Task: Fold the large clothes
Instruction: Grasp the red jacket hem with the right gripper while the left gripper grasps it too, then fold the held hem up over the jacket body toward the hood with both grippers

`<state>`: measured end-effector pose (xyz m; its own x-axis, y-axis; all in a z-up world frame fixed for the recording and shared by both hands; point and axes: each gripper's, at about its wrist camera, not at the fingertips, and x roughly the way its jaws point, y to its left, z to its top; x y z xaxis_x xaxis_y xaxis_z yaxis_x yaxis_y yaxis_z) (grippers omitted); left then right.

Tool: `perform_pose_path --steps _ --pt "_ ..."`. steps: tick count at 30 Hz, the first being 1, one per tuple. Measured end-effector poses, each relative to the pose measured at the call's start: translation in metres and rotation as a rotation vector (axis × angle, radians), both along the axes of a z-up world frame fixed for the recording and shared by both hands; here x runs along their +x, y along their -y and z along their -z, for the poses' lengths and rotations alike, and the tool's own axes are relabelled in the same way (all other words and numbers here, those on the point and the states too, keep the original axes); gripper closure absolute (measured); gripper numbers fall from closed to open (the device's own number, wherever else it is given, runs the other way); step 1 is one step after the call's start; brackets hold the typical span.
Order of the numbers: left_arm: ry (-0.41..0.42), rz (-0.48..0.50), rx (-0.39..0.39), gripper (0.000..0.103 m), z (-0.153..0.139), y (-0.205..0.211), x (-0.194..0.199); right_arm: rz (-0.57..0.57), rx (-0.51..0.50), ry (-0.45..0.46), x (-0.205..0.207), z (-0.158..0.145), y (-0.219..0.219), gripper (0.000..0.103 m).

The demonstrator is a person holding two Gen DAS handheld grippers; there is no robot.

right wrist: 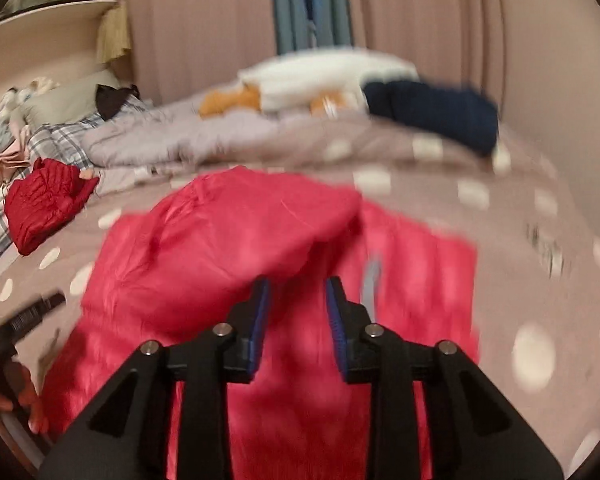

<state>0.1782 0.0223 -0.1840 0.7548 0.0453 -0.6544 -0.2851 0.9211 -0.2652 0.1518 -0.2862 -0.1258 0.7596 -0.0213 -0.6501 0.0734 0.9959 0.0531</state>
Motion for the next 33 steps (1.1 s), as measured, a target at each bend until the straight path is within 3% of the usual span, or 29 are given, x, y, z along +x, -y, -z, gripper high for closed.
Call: perform_pose_path --steps 2,4,6,9,11,14,17,21,23,26,28,30,31,33 --pt "0.027 0.006 0.027 0.029 -0.005 0.006 -0.005 0.044 0.014 -0.026 -0.008 0.010 0.006 0.053" --pt "0.030 0.010 0.029 0.029 -0.009 0.010 -0.006 0.052 0.041 -0.006 -0.021 0.008 0.006 0.049" --pt "0.040 0.019 -0.011 0.029 -0.012 0.011 -0.007 0.059 0.046 0.005 -0.031 0.003 0.003 0.044" --pt "0.047 0.023 -0.064 0.029 -0.016 0.012 -0.006 0.084 0.072 0.027 -0.036 -0.006 0.002 0.029" --pt "0.061 0.034 -0.123 0.029 -0.019 0.012 -0.003 0.096 0.127 0.045 -0.041 -0.010 0.008 0.015" --pt "0.069 0.094 -0.226 0.029 -0.023 0.018 0.003 0.135 0.282 0.081 -0.033 -0.012 0.016 0.006" --pt "0.088 0.160 -0.332 0.029 -0.024 0.024 0.010 0.152 0.425 0.087 -0.027 -0.002 0.019 0.006" --pt "0.077 0.250 -0.328 0.027 -0.022 0.048 0.025 0.157 0.482 0.025 -0.009 0.015 0.011 0.006" --pt "0.042 0.294 -0.366 0.017 -0.015 0.060 0.034 0.163 0.503 0.028 -0.003 0.020 0.010 0.005" --pt "0.017 0.358 -0.410 0.012 -0.005 0.074 0.044 0.176 0.578 0.009 0.008 0.031 0.016 0.004" --pt "-0.012 0.425 -0.484 0.012 0.004 0.084 0.053 0.187 0.642 -0.028 0.014 0.042 0.020 0.004" --pt "-0.067 0.491 -0.635 0.012 0.019 0.091 0.065 0.215 0.689 -0.034 0.015 0.054 0.023 0.004" --pt "-0.088 0.509 -0.712 0.012 0.026 0.094 0.069 0.225 0.718 -0.033 0.015 0.059 0.024 0.008" --pt "-0.129 0.509 -0.786 0.012 0.036 0.098 0.076 0.219 0.767 -0.027 0.014 0.064 0.025 0.028"
